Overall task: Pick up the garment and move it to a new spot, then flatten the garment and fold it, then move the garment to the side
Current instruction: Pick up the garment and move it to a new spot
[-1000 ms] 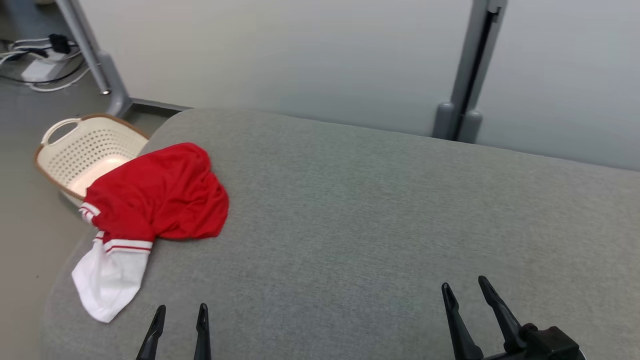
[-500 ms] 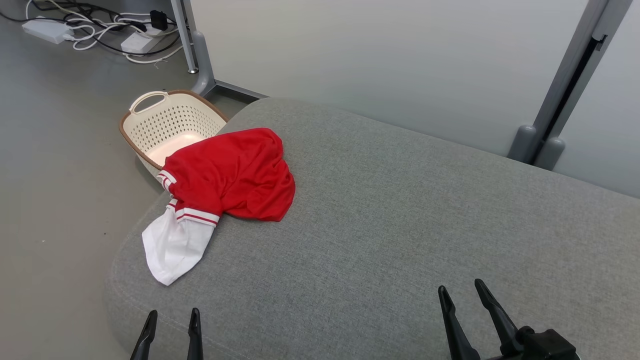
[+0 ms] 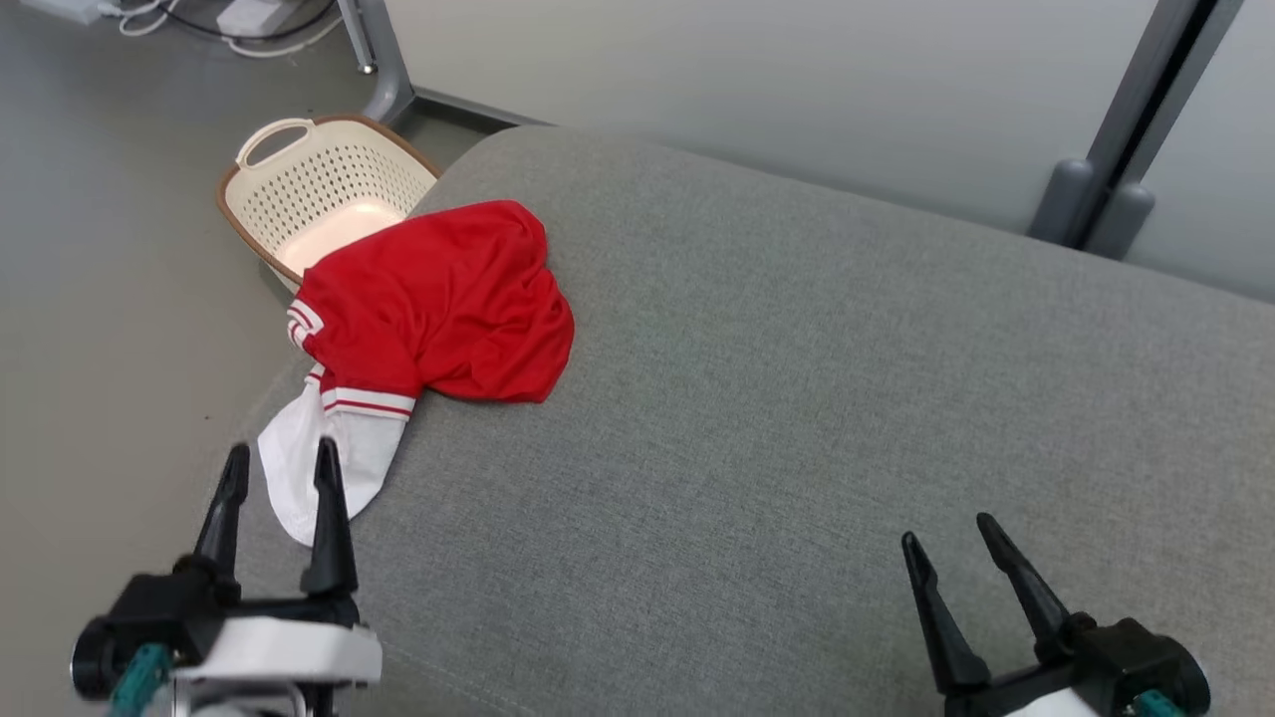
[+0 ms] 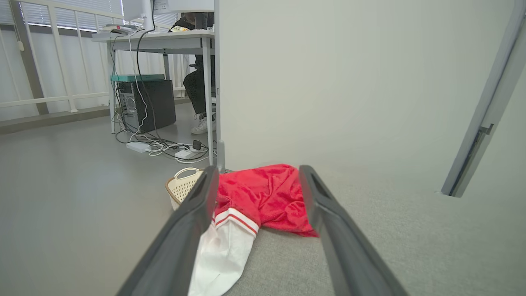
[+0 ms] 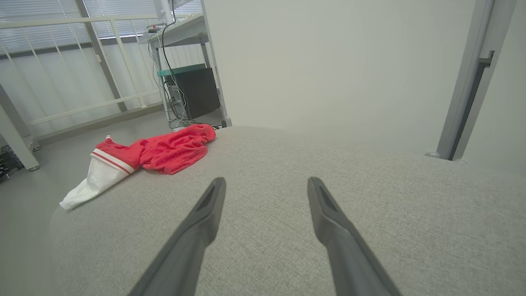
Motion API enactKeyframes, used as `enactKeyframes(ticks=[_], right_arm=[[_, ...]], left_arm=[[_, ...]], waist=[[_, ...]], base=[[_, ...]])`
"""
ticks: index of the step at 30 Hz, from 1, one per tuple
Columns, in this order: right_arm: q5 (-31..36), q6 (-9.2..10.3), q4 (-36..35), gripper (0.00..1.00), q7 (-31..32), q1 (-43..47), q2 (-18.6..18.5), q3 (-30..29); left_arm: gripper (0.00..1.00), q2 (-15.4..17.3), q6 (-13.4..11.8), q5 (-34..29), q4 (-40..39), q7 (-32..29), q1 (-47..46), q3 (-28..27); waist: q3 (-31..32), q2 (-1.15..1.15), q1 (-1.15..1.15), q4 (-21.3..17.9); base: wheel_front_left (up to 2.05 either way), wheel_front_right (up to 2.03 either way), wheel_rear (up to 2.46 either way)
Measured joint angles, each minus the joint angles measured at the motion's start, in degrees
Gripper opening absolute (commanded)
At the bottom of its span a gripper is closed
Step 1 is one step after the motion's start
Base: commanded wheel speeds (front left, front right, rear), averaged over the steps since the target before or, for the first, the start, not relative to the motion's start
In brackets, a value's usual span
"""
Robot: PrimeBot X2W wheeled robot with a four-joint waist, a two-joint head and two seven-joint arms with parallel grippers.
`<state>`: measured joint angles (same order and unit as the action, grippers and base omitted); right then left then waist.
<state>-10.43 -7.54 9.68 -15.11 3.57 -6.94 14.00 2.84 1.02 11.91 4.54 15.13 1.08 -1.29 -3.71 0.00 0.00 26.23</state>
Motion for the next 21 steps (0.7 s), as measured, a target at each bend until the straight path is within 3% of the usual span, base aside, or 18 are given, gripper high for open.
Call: enactKeyframes(ticks=[4, 8, 14, 21], right_arm=[[0.4, 0.0, -1.1, 1.0, 0.0, -3.2, -3.9, 0.1], [0.4, 0.0, -1.9, 1.0, 0.0, -5.9, -7.2, -0.3], [0.7, 0.0, -3.7, 1.0, 0.0, -8.7, -10.2, -0.8], [1.1, -0.03, -6.2, 1.0, 0.0, -10.4, -11.8, -2.7]], left_arm=[[1.0, 0.0, 2.3, 0.4, 7.1, 0.0, -12.0, -1.8], [1.0, 1.2, 3.0, 2.3, 21.2, -0.7, -24.1, -3.6], [1.0, 6.8, 2.4, 5.6, 38.5, -6.5, -40.8, -7.3], [1.0, 9.9, 2.9, 10.0, 54.7, -17.3, -50.8, -10.0]], waist=[[-5.1, 0.0, 0.0, -0.6], [-10.6, 0.0, 0.0, -1.4], [-17.8, 0.0, 0.0, -3.7], [-24.2, 0.0, 0.0, -7.4]], base=[[0.0, 0.0, 0.0], [0.0, 0.0, 0.0], [0.0, 0.0, 0.0], [0.0, 0.0, 0.0]])
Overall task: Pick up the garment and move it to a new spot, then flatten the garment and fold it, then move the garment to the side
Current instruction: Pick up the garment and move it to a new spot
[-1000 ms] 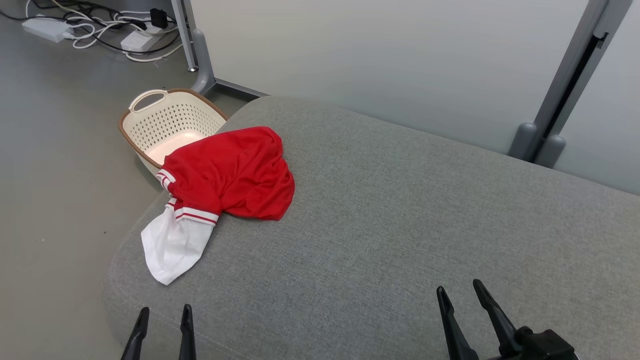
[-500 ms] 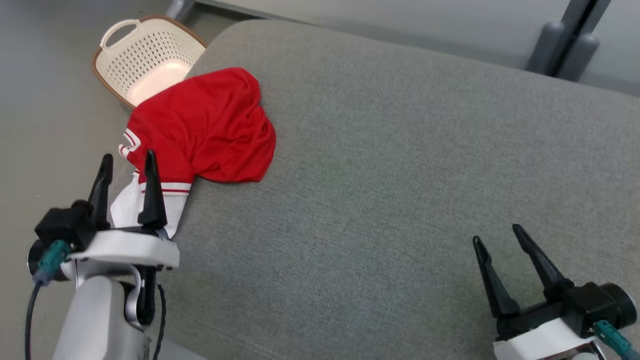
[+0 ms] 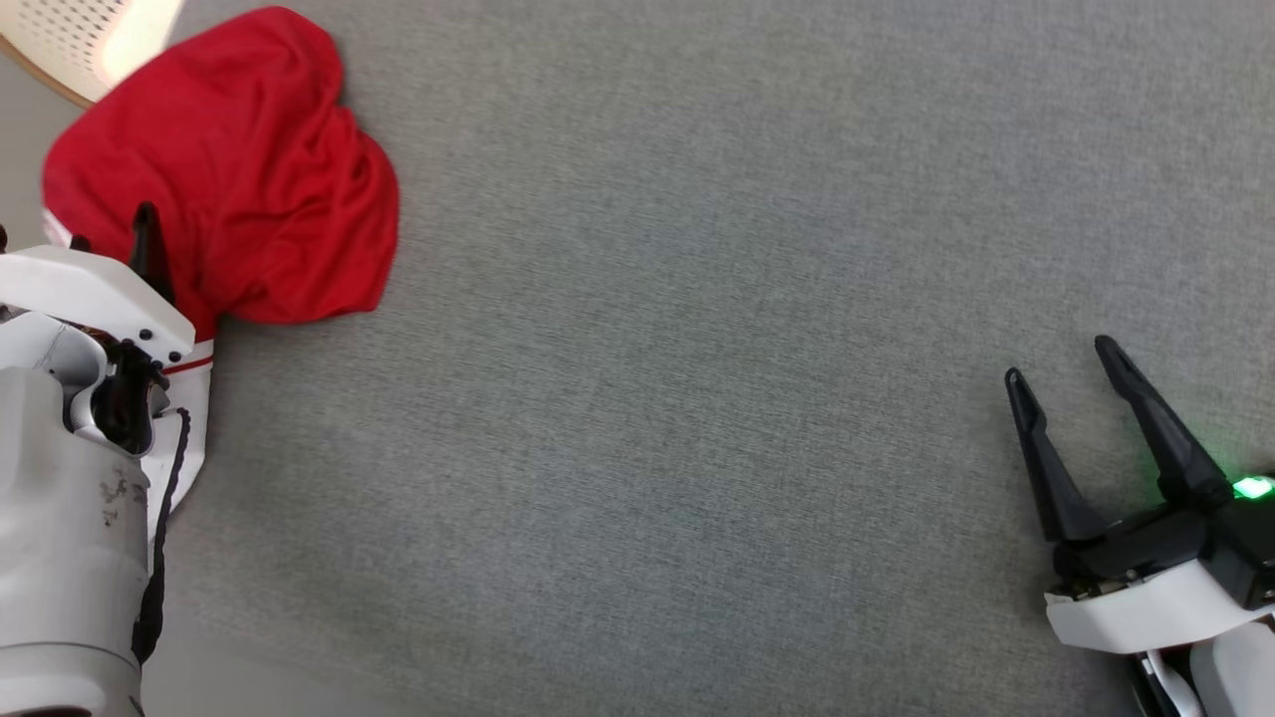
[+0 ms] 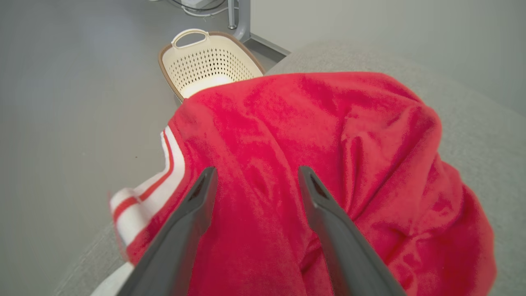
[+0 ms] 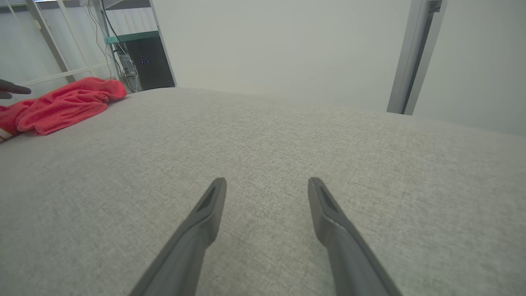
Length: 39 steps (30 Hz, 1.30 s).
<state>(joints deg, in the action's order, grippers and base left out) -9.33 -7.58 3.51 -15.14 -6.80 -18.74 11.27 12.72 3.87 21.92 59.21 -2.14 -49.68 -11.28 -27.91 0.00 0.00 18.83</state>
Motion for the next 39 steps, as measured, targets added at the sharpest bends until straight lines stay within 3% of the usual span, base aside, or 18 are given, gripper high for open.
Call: enactKeyframes(ticks=[11, 14, 20, 23, 32, 39], right_arm=[[0.5, -0.07, -2.3, 1.0, -0.5, -1.1, 0.3, -0.7], [0.5, -0.07, -2.1, 1.0, -0.5, -1.5, 0.4, -0.4], [-0.2, 0.01, 0.7, 1.0, -0.2, -2.5, 2.2, 0.5], [-0.8, 0.03, 2.3, 1.0, 0.0, -2.5, 4.4, 1.2], [-1.7, 0.02, 5.1, 1.0, 0.0, -0.8, 9.5, 2.7], [-1.8, 0.03, 6.0, 1.0, 0.0, 1.6, 12.5, 2.7]], left_arm=[[1.0, -0.7, -0.3, 3.6, 9.3, -0.6, -3.8, -2.2], [0.0, -0.9, 0.3, 4.4, 10.0, 1.7, -3.8, -2.4], [0.0, 0.2, 1.7, 3.8, 9.2, 12.7, -2.2, -1.8], [0.0, 1.6, 2.6, 3.7, 7.9, 15.2, -1.8, -1.3], [0.0, 4.7, 3.4, 2.7, -0.7, 16.9, 1.7, 2.1], [0.0, 4.8, 3.5, 4.2, -13.7, 14.3, 5.0, 7.6]], waist=[[-4.2, 0.0, 0.0, -2.1], [-4.1, 0.0, 0.0, -2.1], [-1.1, 0.0, 0.0, -2.9], [1.7, 0.0, 0.0, -3.7], [12.0, 0.0, 0.0, -7.5], [19.7, 0.0, 0.0, -13.0]], base=[[0.0, 0.0, 0.0], [0.0, 0.0, 0.0], [0.0, 0.0, 0.0], [0.0, 0.0, 0.0], [0.0, 0.0, 0.0], [0.0, 0.0, 0.0]])
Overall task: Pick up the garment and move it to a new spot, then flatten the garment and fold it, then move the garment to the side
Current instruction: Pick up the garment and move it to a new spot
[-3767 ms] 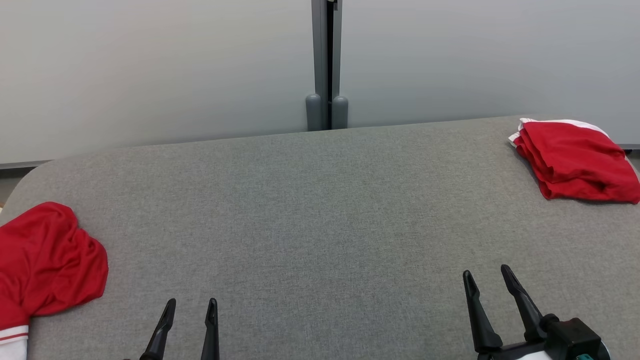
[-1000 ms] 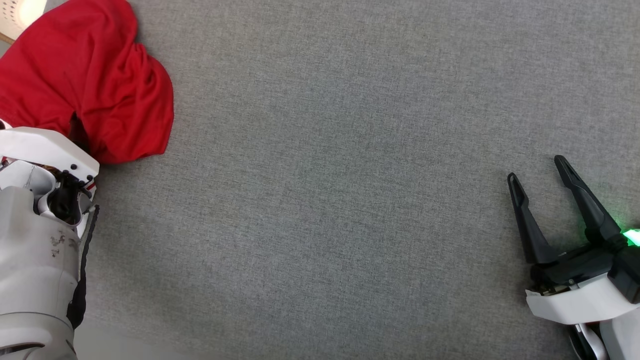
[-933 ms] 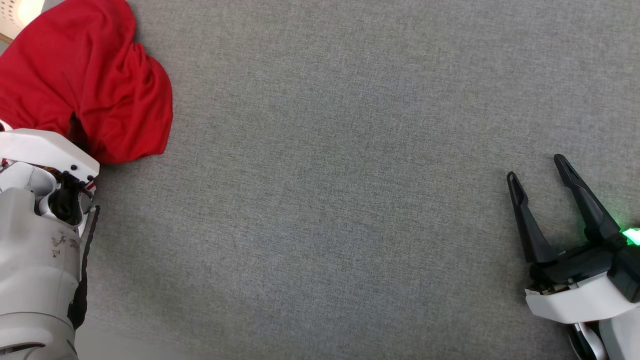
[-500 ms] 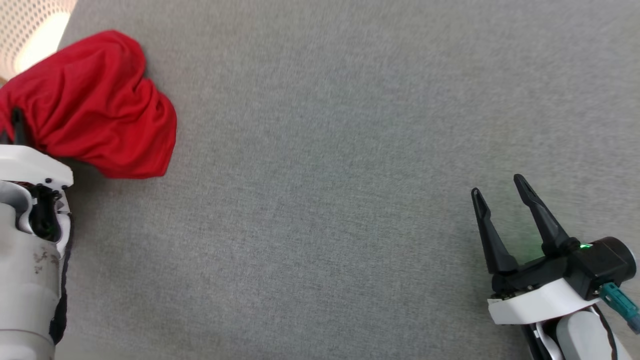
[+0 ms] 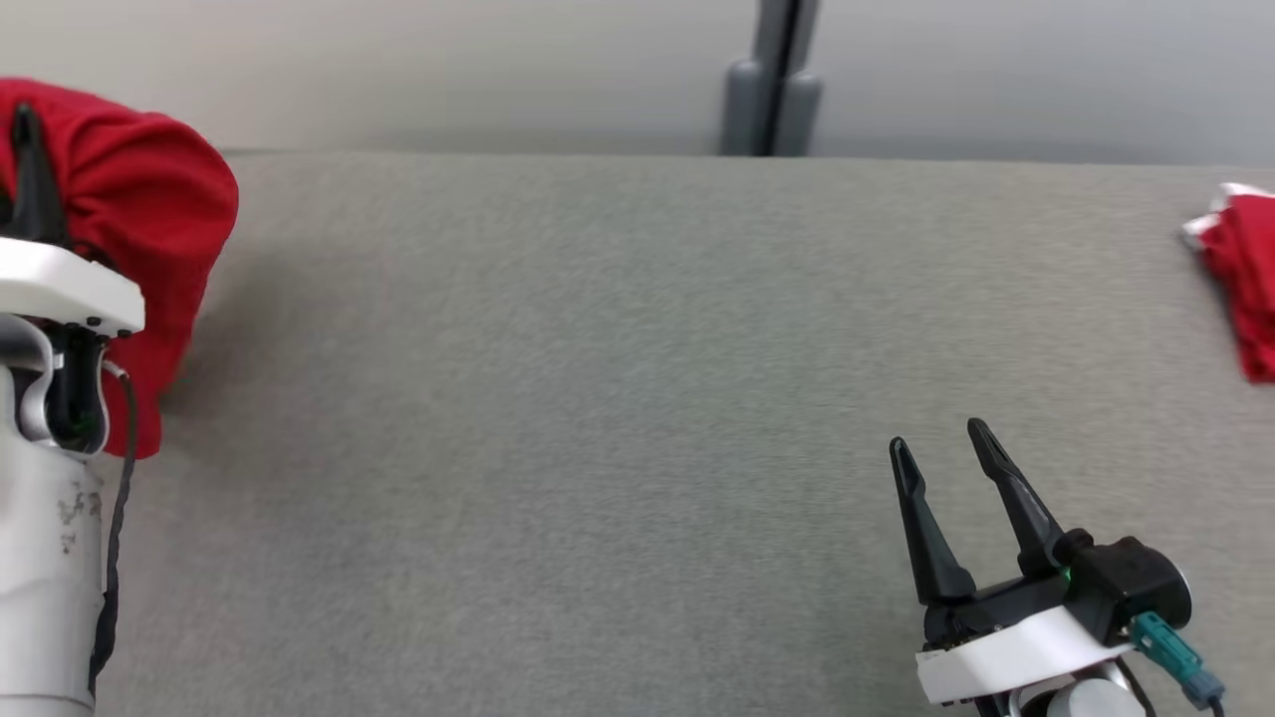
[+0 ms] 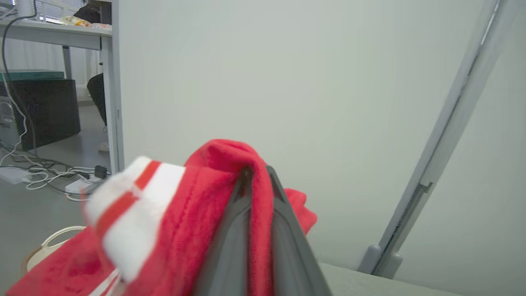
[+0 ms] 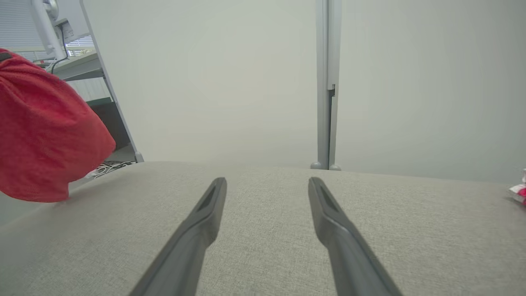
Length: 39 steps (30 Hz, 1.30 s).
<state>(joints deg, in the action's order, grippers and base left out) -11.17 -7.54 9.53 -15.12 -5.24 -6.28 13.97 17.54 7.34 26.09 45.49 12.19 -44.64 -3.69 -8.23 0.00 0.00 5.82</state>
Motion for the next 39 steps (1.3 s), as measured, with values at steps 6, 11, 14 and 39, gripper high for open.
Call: enactKeyframes(ticks=[6, 11, 14, 39], right_arm=[[0.0, 0.0, 0.0, 1.0, 0.0, 0.6, 1.4, 0.0], [0.0, 0.01, -0.4, 1.0, 0.0, 0.4, 1.7, -0.4], [0.0, 0.0, -0.6, 1.0, 0.0, -0.1, 2.0, -0.6], [-3.6, 0.01, -2.1, 1.0, 0.0, -5.1, 3.4, -0.3]], left_arm=[[0.0, -1.2, -0.3, 1.6, -15.4, -6.8, 3.6, 2.7], [0.0, -4.1, -2.1, 2.3, -24.8, -11.1, 6.7, 4.5], [0.0, -5.6, -3.0, 1.9, -28.4, -12.2, 8.0, 6.3], [1.0, -14.8, -1.3, 7.1, -14.0, -6.8, 17.2, 41.1]], waist=[[4.2, 0.0, 0.0, -8.7], [5.4, 0.0, 0.0, -15.6], [5.5, 0.0, 0.0, -19.6], [-9.4, 0.0, 0.0, -28.7]], base=[[0.0, 0.0, 0.0], [0.0, 0.0, 0.0], [0.0, 0.0, 0.0], [0.0, 0.0, 0.0]])
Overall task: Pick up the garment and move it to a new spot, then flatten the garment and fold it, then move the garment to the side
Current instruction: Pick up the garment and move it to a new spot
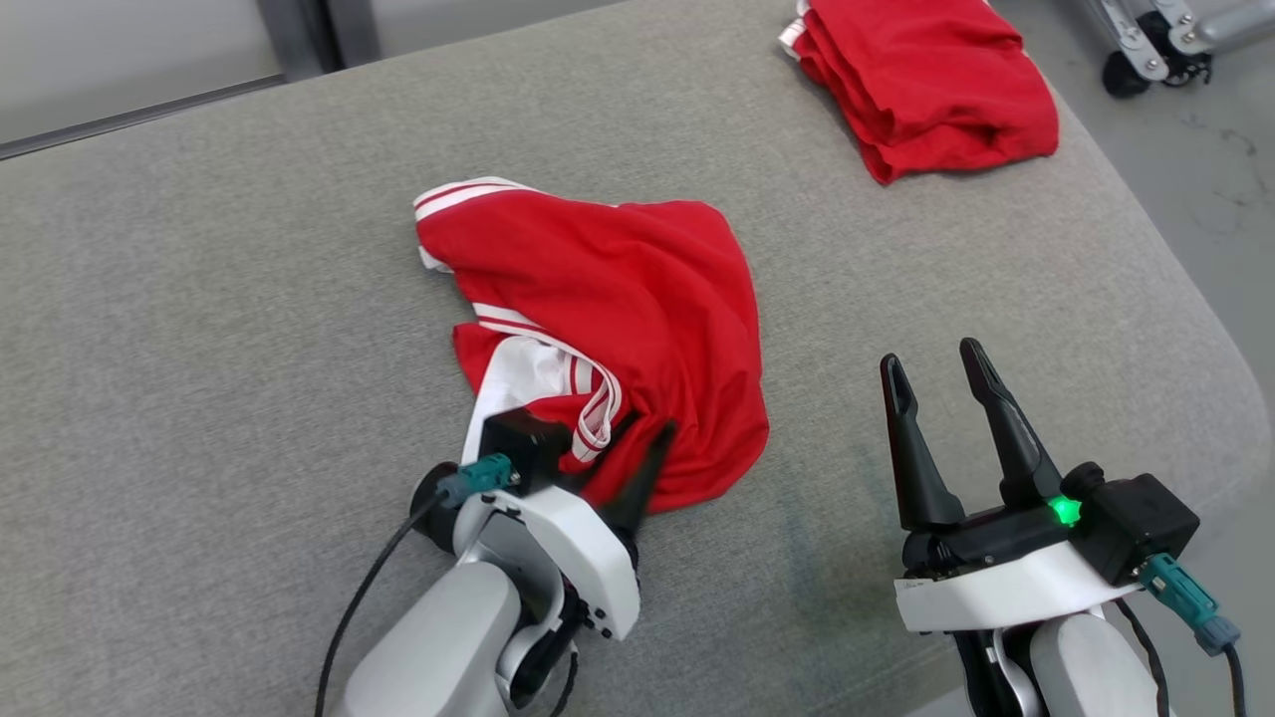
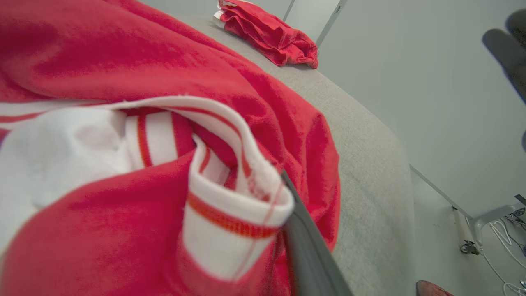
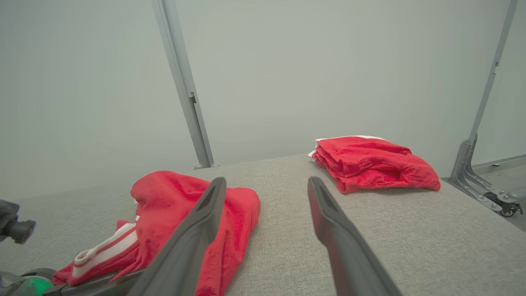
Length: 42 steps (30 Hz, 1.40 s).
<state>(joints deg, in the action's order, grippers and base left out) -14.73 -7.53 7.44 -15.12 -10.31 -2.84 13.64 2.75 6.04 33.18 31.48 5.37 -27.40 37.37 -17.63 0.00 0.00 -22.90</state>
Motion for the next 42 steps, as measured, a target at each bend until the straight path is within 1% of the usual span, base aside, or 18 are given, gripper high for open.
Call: enactKeyframes(ticks=[1, 3, 6, 9, 11, 14, 17, 20, 21, 22, 23, 24, 26, 29, 32, 37, 42], right_arm=[[0.1, 0.0, 0.1, 1.0, 0.0, 0.0, 0.0, -0.1], [0.5, 0.0, 0.3, 1.0, 0.0, 0.0, 0.0, -0.2], [1.4, 0.0, 0.6, 1.0, 0.0, 1.1, 0.0, -0.3], [2.4, 0.0, 1.2, 1.0, 0.0, 2.8, 0.0, -0.2], [2.8, 0.0, 1.4, 1.0, 0.0, 3.9, 0.0, -0.3], [2.9, 0.0, 1.5, 1.0, 0.0, 5.4, -0.1, -0.2], [2.9, -0.01, 1.6, 1.0, 0.0, 7.0, -0.5, -0.2], [3.0, 0.0, 1.9, 1.0, 0.0, 8.3, -0.6, -0.2], [3.0, 0.0, 2.0, 1.0, 0.0, 8.5, -0.6, -0.1], [3.0, 0.0, 2.0, 1.0, 0.0, 8.5, -0.6, -0.1], [3.0, -0.01, 2.1, 1.0, 0.0, 8.8, -0.5, -0.2], [2.9, -0.01, 2.1, 1.0, 0.0, 9.3, -0.5, -0.3], [2.9, -0.01, 2.4, 1.0, 0.0, 10.2, -0.6, -0.4], [2.8, -0.01, 2.5, 1.0, 0.0, 11.5, -0.5, -0.6], [2.7, -0.01, 2.4, 1.0, 0.0, 12.8, -0.5, -0.2], [3.0, -0.01, 2.2, 1.0, 0.0, 14.1, -0.7, -0.2], [3.0, -0.01, 2.1, 1.0, 0.0, 14.8, -0.6, -0.3]], left_arm=[[1.0, 0.0, -0.1, 0.5, 0.2, 1.1, 0.0, 1.2], [1.0, 0.0, -1.2, 0.4, 0.0, 3.8, -0.2, 3.3], [1.0, 0.0, -2.4, 0.9, -2.4, 7.5, 0.0, 4.3], [1.0, 0.1, -5.4, -0.4, -4.7, 8.9, 2.0, 3.5], [1.0, 1.1, -7.7, -1.6, -6.6, 9.4, 4.9, 2.4], [1.0, 2.6, -10.5, -2.2, -11.2, 9.5, 9.8, -0.9], [1.0, 3.5, -12.6, -5.3, -17.3, 9.8, 14.9, -5.4], [1.0, 3.4, -13.7, -8.4, -21.7, 9.7, 20.6, -10.3], [1.0, 3.5, -13.7, -10.4, -23.1, 9.7, 22.1, -11.6], [1.0, 3.5, -13.7, -10.4, -23.1, 9.7, 22.1, -11.6], [1.0, 3.4, -13.7, -12.5, -24.5, 9.7, 23.2, -13.0], [1.0, 3.1, -13.7, -14.1, -25.6, 9.8, 24.5, -14.4], [1.0, 1.9, -13.7, -15.2, -27.8, 9.8, 28.1, -18.5], [1.0, 0.8, -12.8, -17.5, -30.4, 9.8, 33.2, -23.4], [1.0, 0.4, -11.6, -19.4, -31.6, 9.8, 37.0, -26.4], [1.0, 0.2, -10.1, -20.7, -31.4, 9.8, 39.9, -28.4], [1.0, 0.1, -10.6, -20.1, -31.7, 9.8, 40.2, -28.3]], waist=[[0.1, 0.0, 0.0, 0.5], [0.7, 0.0, 0.0, 1.3], [2.6, 0.0, 0.0, 2.7], [5.0, 0.0, 0.0, 4.3], [6.9, 0.0, 0.0, 5.5], [9.7, 0.0, 0.0, 7.6], [12.1, 0.0, 0.0, 10.0], [14.1, 0.0, 0.0, 12.6], [14.8, 0.0, 0.0, 13.4], [14.8, 0.0, 0.0, 13.4], [15.5, 0.0, 0.0, 14.2], [16.1, 0.0, 0.0, 14.8], [17.5, 0.0, 0.0, 16.0], [19.3, 0.0, 0.0, 17.3], [20.7, 0.0, 0.0, 18.4], [21.8, 0.0, 0.0, 19.2], [21.9, 0.0, 0.0, 19.1]], base=[[0.0, 0.0, 0.0], [0.0, 0.0, 0.0], [0.0, 0.0, 0.0], [0.0, 0.0, 0.0], [0.0, 0.0, 0.0], [0.0, 0.0, 0.0], [0.0, 0.0, 0.0], [0.0, 0.0, 0.0], [0.0, 0.0, 0.0], [0.0, 0.0, 0.0], [0.0, 0.0, 0.0], [0.0, 0.0, 0.0], [0.0, 0.0, 0.0], [0.0, 0.0, 0.0], [0.0, 0.0, 0.0], [0.0, 0.0, 0.0], [0.0, 0.0, 0.0]])
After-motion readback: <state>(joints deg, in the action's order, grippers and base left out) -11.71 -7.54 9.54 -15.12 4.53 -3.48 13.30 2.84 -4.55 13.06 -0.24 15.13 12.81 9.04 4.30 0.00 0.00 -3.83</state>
